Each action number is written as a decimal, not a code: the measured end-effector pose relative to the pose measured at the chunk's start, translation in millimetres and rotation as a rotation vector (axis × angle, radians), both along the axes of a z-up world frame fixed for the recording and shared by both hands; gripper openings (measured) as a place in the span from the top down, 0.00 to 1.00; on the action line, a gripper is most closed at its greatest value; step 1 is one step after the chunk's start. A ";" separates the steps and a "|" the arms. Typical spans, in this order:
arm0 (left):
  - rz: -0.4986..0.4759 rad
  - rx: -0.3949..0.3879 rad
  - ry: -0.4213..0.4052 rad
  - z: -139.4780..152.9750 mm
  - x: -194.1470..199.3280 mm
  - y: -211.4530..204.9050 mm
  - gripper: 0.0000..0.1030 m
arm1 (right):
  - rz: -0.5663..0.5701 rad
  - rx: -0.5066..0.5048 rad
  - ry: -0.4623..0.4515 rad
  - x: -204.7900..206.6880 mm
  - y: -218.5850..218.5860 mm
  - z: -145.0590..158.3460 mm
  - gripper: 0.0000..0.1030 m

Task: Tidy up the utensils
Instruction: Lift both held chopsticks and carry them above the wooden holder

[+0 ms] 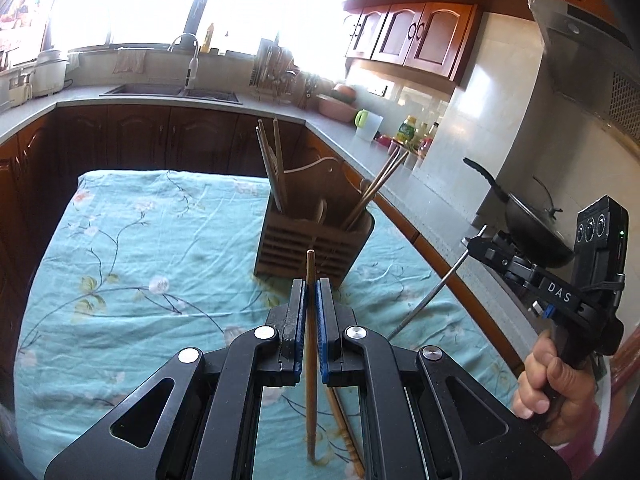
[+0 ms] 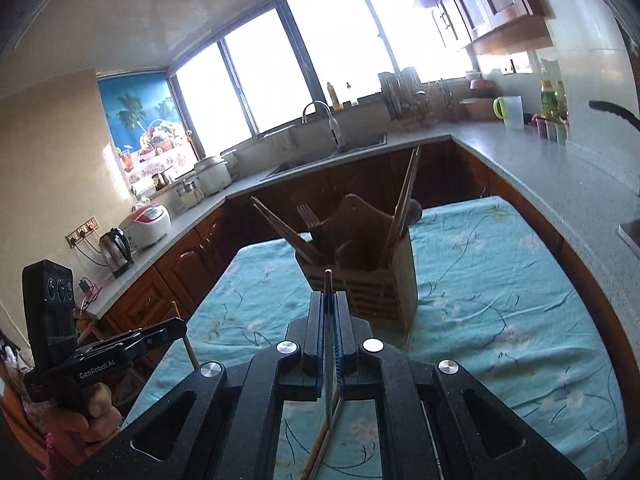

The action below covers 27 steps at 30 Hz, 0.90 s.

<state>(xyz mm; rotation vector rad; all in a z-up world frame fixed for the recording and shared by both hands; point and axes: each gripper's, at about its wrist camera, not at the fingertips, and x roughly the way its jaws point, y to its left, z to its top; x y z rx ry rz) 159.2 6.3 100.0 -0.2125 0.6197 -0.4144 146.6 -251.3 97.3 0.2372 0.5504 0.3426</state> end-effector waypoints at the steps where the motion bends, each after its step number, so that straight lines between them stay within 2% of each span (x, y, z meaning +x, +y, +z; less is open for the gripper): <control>1: 0.001 -0.002 -0.003 1.7 0.1 0.5 0.96 | -0.001 0.000 -0.005 0.7 -0.6 0.7 0.96; 14: 0.028 -0.011 -0.096 34.5 8.8 5.0 0.96 | -0.027 -0.002 -0.048 13.1 -5.8 16.2 0.96; 20: 0.039 -0.007 -0.139 50.6 24.4 1.3 0.96 | -0.047 -0.004 -0.070 22.6 -10.8 23.3 0.96; 27: 0.060 -0.015 -0.226 81.6 51.9 -8.9 0.96 | -0.088 -0.003 -0.123 45.8 -18.4 41.0 0.96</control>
